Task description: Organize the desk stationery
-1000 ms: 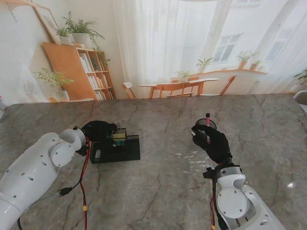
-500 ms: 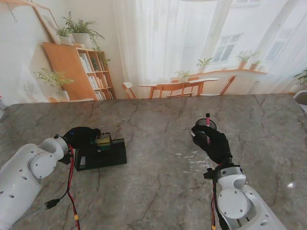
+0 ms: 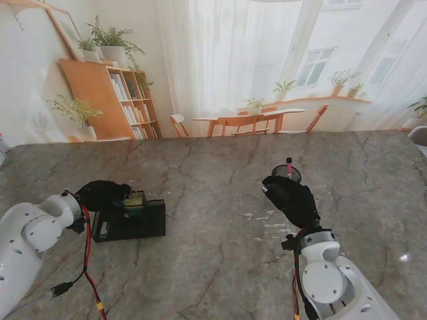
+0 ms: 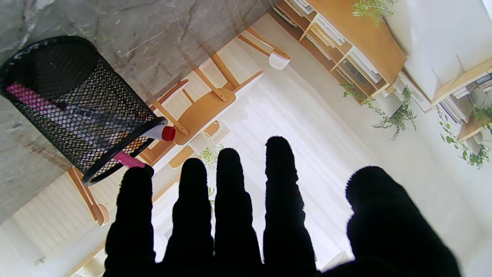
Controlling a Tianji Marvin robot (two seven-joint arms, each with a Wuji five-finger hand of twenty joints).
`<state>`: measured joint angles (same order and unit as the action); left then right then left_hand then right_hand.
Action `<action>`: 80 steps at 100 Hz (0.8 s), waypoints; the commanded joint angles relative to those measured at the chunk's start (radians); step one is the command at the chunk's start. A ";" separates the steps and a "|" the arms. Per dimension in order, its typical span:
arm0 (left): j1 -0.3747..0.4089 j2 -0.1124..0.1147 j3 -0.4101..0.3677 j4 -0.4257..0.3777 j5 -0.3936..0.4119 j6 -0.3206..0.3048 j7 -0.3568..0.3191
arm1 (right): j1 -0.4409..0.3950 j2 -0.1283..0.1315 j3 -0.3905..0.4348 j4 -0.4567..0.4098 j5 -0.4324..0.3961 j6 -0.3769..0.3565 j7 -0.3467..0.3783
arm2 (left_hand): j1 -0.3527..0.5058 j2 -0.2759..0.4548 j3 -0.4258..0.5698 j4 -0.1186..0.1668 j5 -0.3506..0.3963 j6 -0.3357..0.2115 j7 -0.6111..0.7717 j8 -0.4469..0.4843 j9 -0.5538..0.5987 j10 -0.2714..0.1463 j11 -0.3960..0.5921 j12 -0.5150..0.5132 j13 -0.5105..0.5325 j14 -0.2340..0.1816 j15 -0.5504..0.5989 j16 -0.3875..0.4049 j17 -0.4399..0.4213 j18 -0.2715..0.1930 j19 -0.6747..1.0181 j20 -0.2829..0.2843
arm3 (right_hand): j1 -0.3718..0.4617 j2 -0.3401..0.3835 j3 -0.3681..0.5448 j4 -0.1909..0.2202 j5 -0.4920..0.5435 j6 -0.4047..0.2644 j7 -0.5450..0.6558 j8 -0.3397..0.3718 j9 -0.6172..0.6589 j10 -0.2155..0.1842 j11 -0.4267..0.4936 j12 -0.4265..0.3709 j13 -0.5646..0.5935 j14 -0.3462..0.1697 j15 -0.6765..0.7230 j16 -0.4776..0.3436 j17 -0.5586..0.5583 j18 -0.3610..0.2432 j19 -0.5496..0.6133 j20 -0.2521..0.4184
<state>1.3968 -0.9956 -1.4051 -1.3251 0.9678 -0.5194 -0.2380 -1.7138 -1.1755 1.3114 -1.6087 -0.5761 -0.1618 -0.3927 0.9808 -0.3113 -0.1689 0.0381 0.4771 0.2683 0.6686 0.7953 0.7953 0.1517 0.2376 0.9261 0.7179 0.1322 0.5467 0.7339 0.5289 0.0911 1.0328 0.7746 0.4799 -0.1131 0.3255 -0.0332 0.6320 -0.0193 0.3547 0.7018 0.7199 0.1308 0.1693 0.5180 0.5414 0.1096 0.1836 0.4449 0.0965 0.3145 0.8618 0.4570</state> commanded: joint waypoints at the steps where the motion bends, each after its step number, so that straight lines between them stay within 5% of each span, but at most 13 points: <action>1: 0.015 0.007 -0.008 0.005 0.012 -0.008 0.009 | 0.001 0.002 -0.004 0.004 -0.001 -0.002 0.017 | 0.310 0.161 0.198 -0.100 0.059 -0.278 0.138 0.000 0.091 -0.168 0.057 0.044 0.063 -0.079 0.038 0.017 -0.001 -0.069 -0.019 -0.010 | 0.008 0.023 -0.027 0.002 0.012 -0.005 0.007 0.007 -0.004 -0.001 0.012 0.014 0.008 -0.010 -0.008 0.011 -0.015 -0.021 0.003 0.026; 24: 0.034 0.007 -0.027 0.002 0.015 -0.013 0.019 | 0.003 0.003 -0.008 0.005 -0.001 -0.001 0.022 | 0.310 0.169 0.191 -0.105 0.052 -0.298 0.109 -0.029 0.067 -0.156 0.024 0.015 0.056 -0.087 -0.006 -0.007 -0.040 -0.030 -0.046 -0.020 | 0.008 0.023 -0.027 0.003 0.014 -0.004 0.008 0.007 -0.005 0.000 0.012 0.014 0.007 -0.008 -0.008 0.011 -0.016 -0.020 0.003 0.026; 38: 0.035 0.005 -0.029 -0.006 0.010 -0.011 0.020 | 0.003 0.002 -0.008 0.005 -0.001 -0.001 0.021 | 0.308 0.153 0.138 -0.104 0.025 -0.284 -0.075 -0.123 -0.029 -0.124 0.022 -0.153 0.034 -0.092 -0.131 -0.094 -0.116 0.050 -0.101 -0.045 | 0.008 0.024 -0.027 0.003 0.013 -0.003 0.008 0.007 -0.005 -0.001 0.012 0.014 0.009 -0.011 -0.007 0.011 -0.016 -0.020 0.003 0.026; 52: 0.041 0.007 -0.041 -0.028 0.038 -0.019 0.023 | 0.001 0.002 -0.007 0.002 -0.001 0.001 0.018 | 0.249 0.161 0.131 -0.104 0.018 -0.278 -0.278 -0.147 -0.119 -0.125 0.013 -0.429 -0.008 -0.077 -0.239 -0.177 -0.208 0.138 -0.140 -0.056 | 0.009 0.024 -0.027 0.003 0.012 -0.004 0.007 0.007 -0.002 -0.001 0.013 0.014 0.009 -0.010 -0.007 0.011 -0.016 -0.021 0.003 0.026; 80: 0.073 0.007 -0.094 -0.100 0.064 -0.038 0.009 | -0.003 0.001 -0.004 -0.004 -0.001 0.005 0.015 | 0.101 0.200 0.126 -0.089 -0.022 -0.214 -0.451 -0.263 -0.193 -0.099 -0.046 -0.498 -0.079 -0.050 -0.293 -0.217 -0.273 0.167 -0.181 -0.088 | 0.008 0.024 -0.028 0.002 0.013 -0.004 0.008 0.007 -0.004 0.000 0.012 0.014 0.007 -0.010 -0.008 0.011 -0.016 -0.020 0.002 0.026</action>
<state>1.4629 -0.9932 -1.4874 -1.3950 1.0370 -0.5537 -0.2273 -1.7123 -1.1745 1.3067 -1.6094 -0.5775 -0.1586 -0.3893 1.0059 -0.2579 -0.1865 0.0351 0.4595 0.1648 0.2204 0.5423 0.6302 0.0809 0.2001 0.4379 0.6644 0.0807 0.2713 0.5284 0.2802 0.2152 0.8653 0.7030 0.4799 -0.1131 0.3254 -0.0332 0.6320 -0.0193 0.3547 0.7018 0.7199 0.1308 0.1693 0.5180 0.5414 0.1096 0.1835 0.4450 0.0965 0.3145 0.8618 0.4570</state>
